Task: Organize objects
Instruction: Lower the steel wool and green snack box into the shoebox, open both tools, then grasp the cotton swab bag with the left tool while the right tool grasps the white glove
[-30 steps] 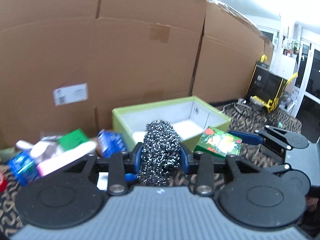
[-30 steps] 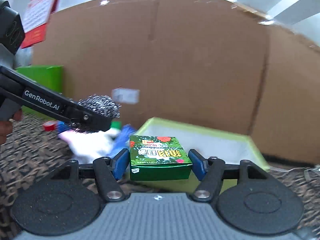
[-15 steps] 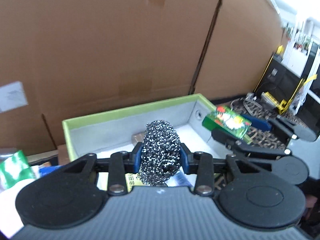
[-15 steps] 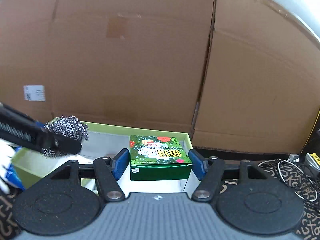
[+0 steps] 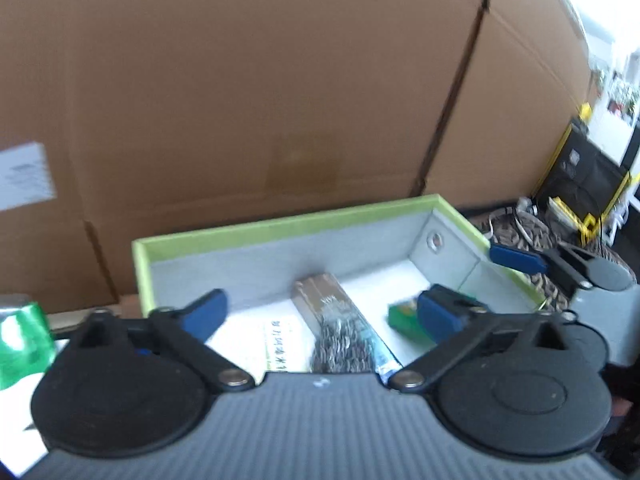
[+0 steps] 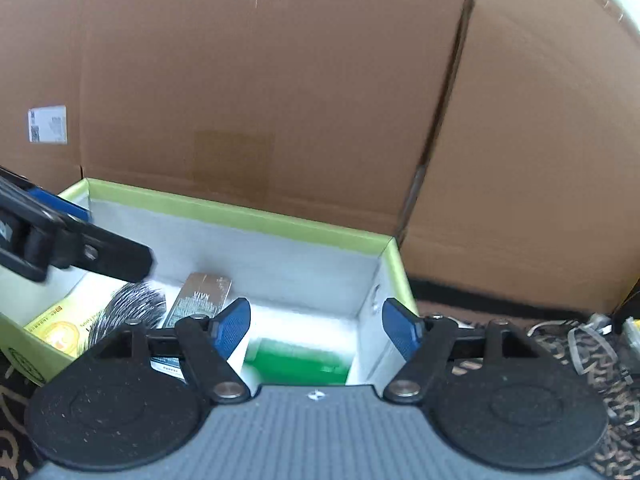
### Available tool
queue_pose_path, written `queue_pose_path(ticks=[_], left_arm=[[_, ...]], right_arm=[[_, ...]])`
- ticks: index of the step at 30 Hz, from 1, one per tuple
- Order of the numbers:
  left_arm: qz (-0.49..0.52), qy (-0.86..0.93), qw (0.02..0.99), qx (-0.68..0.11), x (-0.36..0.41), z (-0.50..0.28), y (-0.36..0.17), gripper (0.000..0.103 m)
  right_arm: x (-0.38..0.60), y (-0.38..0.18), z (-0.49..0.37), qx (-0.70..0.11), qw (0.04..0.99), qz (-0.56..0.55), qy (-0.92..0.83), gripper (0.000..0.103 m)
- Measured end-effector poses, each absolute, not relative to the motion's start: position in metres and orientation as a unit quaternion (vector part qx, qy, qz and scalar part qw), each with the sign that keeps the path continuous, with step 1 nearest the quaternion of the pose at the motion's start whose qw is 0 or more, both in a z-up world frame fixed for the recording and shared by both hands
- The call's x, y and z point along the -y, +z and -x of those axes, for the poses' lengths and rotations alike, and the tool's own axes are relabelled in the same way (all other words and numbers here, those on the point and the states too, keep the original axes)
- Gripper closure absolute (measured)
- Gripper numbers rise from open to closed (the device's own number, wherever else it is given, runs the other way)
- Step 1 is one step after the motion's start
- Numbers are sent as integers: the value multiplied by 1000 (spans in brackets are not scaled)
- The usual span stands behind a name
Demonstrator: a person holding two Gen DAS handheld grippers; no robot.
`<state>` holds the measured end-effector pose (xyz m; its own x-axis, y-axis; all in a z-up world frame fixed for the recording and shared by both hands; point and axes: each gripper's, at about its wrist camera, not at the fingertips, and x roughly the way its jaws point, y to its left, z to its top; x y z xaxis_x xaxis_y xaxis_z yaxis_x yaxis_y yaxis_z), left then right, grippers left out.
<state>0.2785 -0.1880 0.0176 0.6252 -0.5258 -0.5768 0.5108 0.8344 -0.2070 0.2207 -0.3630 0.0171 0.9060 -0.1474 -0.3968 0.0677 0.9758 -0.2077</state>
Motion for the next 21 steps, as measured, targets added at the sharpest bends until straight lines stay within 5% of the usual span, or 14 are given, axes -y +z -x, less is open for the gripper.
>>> queue_pose_path(ticks=[10, 21], left_arm=[[43, -298, 918, -259, 138, -209, 73, 0], [58, -204, 942, -262, 38, -111, 40, 0]], right_arm=[[339, 70, -108, -75, 996, 11, -43, 10], [276, 28, -53, -89, 996, 16, 24, 8]])
